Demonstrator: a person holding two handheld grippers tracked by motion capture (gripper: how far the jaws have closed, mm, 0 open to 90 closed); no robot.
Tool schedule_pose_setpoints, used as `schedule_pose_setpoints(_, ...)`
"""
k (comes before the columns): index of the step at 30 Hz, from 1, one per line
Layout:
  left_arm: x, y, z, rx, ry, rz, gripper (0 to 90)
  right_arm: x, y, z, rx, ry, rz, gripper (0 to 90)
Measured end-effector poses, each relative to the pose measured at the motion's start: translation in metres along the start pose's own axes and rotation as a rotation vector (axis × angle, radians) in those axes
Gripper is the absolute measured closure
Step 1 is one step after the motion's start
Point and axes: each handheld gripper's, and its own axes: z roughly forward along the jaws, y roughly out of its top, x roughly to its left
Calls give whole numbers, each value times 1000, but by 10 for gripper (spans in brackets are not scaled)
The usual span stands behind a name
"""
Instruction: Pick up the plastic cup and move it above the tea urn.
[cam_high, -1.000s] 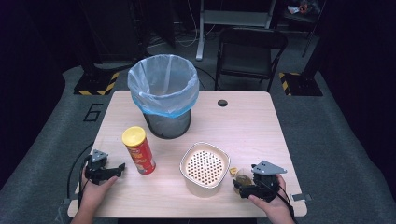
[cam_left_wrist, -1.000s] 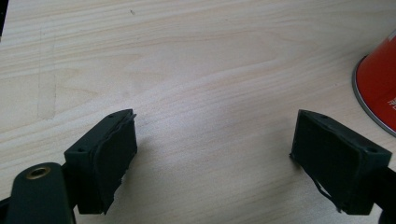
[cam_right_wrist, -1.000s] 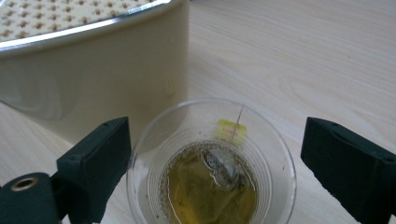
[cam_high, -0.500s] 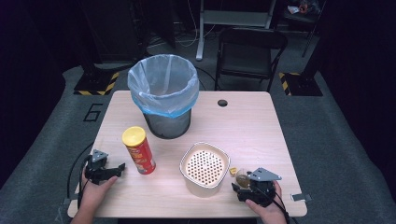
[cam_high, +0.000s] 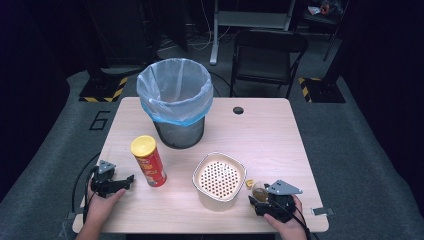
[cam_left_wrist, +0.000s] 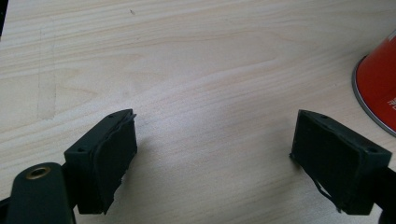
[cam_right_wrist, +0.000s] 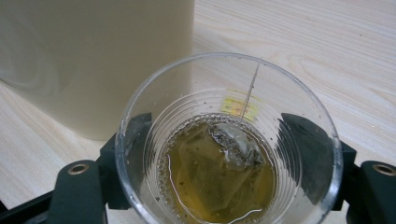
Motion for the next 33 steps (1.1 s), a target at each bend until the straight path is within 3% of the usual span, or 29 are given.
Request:
schedule_pose_setpoints(22,0,0,0,0,0,4,136,-6,3,0,11,45,-50,332)
schedule_pose_setpoints(26,0,0,0,0,0,3,136,-9,11,0,22,62,-80,334)
schedule_pose_setpoints(29,0,0,0,-1,0,3,136,-16,23,-1,22,73,-116,337)
schedule_pose_setpoints(33,0,0,0,-1,0,4,137,-32,45,2,22,90,-120,341)
